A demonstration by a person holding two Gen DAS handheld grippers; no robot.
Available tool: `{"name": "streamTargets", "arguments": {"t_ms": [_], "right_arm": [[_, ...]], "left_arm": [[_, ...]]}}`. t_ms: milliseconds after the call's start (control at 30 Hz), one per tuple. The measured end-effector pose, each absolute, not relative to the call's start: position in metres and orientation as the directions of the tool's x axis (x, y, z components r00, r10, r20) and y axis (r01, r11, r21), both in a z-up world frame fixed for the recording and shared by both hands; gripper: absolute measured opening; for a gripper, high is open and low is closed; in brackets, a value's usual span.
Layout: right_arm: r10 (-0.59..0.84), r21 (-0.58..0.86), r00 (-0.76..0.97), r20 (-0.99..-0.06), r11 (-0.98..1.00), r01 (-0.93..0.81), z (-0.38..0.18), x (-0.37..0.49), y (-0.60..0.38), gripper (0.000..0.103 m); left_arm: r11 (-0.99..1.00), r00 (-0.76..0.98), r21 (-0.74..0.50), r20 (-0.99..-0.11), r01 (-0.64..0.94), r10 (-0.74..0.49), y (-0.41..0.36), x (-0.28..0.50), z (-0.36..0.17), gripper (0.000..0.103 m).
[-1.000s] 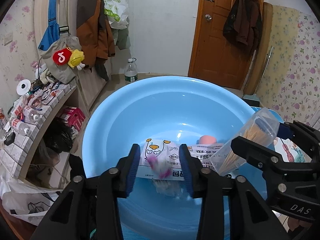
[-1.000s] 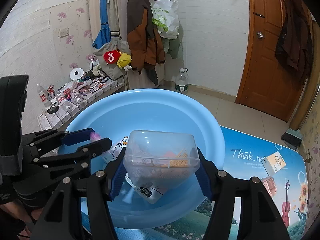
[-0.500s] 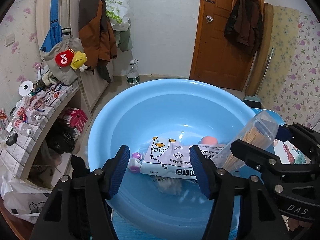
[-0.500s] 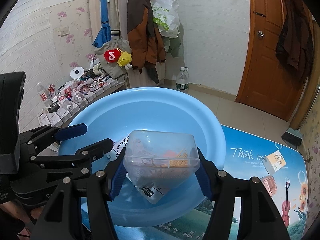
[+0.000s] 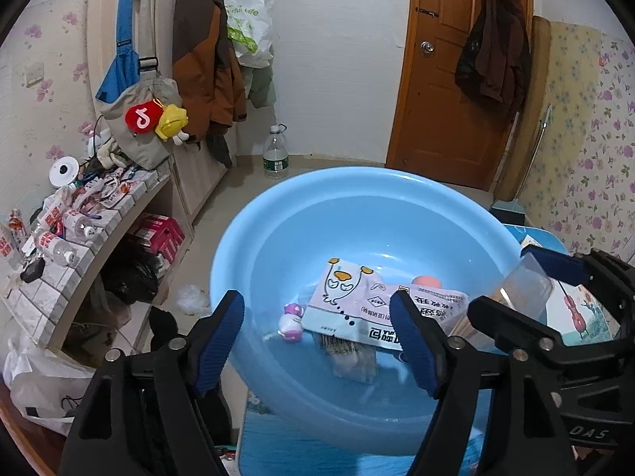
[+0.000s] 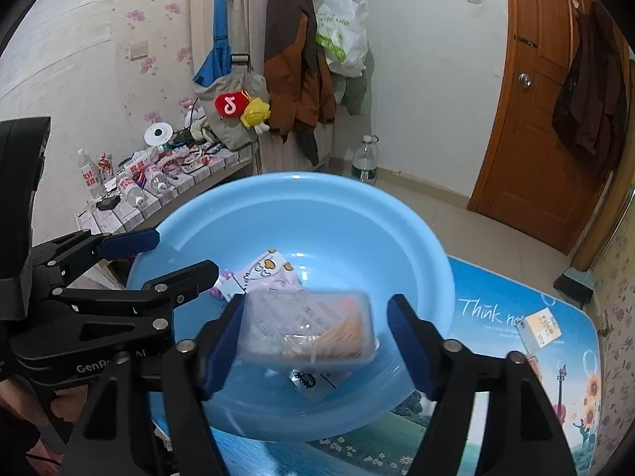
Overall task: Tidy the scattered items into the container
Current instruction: 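Open both grippers to release the figure and toothpick box into the basin, then withdraw both grippers from the basin back over the table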
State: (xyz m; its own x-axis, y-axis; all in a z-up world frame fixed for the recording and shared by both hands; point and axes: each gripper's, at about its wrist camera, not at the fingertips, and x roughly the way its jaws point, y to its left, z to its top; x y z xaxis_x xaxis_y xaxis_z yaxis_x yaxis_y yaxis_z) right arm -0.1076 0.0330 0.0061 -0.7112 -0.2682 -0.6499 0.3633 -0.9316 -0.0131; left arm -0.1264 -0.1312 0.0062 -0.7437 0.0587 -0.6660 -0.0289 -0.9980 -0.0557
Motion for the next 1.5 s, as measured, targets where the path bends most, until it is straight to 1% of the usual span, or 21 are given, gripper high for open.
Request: {"name": "streamTargets", "arguments": {"t_ms": [67, 633, 1267, 1500], "right_arm": [[-0.267, -0.022, -0.719, -0.642, -0.931, 0.365, 0.011, -0.103, 0.032, 0.076], [-0.260, 0.073, -0.762, -0.594, -0.960, 0.271, 0.039, -0.058, 0.087, 0.076], [-0.254, 0.185, -0.786, -0.563, -0.966, 0.180, 0.047, 0.011, 0.146, 0.076], [-0.263, 0.218, -0.775, -0.574, -0.962, 0.165, 0.041, 0.022, 0.149, 0.076]], "left_arm": [[-0.998, -0.748, -0.052, -0.661, -0.029, 0.056, -0.133, -0.124, 0.008, 0.078], [-0.998, -0.767, -0.062, -0.640, 0.005, 0.036, -0.137, -0.088, 0.026, 0.079], [-0.997, -0.787, -0.064, -0.617, 0.036, 0.011, -0.132, -0.035, 0.044, 0.079], [-0.999, -0.782, -0.040, -0.623, 0.030, 0.002, -0.129, -0.023, 0.044, 0.079]]}}
